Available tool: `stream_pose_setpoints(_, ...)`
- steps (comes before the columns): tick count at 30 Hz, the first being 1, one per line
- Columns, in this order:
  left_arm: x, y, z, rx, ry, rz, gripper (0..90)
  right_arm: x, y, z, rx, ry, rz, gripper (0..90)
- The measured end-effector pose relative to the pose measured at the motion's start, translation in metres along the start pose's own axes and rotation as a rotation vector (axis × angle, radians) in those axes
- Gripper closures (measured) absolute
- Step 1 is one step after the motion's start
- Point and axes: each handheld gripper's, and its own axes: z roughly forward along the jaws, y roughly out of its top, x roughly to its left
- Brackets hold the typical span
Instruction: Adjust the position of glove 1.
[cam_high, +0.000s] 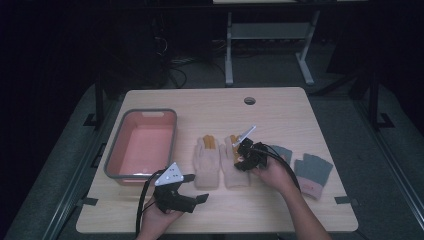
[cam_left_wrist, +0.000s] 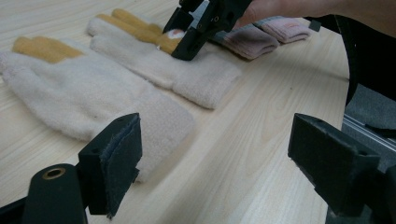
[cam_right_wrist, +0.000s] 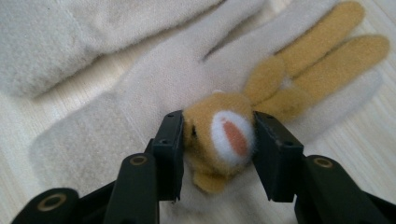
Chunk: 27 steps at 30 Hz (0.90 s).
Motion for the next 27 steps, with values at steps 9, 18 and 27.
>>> stream_pose_setpoints(9,0.001,0.000,0.000,0.001,0.001,0.002,17.5,0.002,0.001,-0.008,-0.010,0.013,0.024,59.5)
stream_pose_setpoints(18,0.001,0.000,-0.002,-0.009,0.007,0.007,17.6,0.005,-0.001,-0.022,-0.036,0.014,0.039,60.6)
stream_pose_setpoints(27,0.000,0.000,-0.005,-0.021,0.011,-0.011,17.6,0.011,0.009,-0.043,-0.065,-0.001,0.023,60.9)
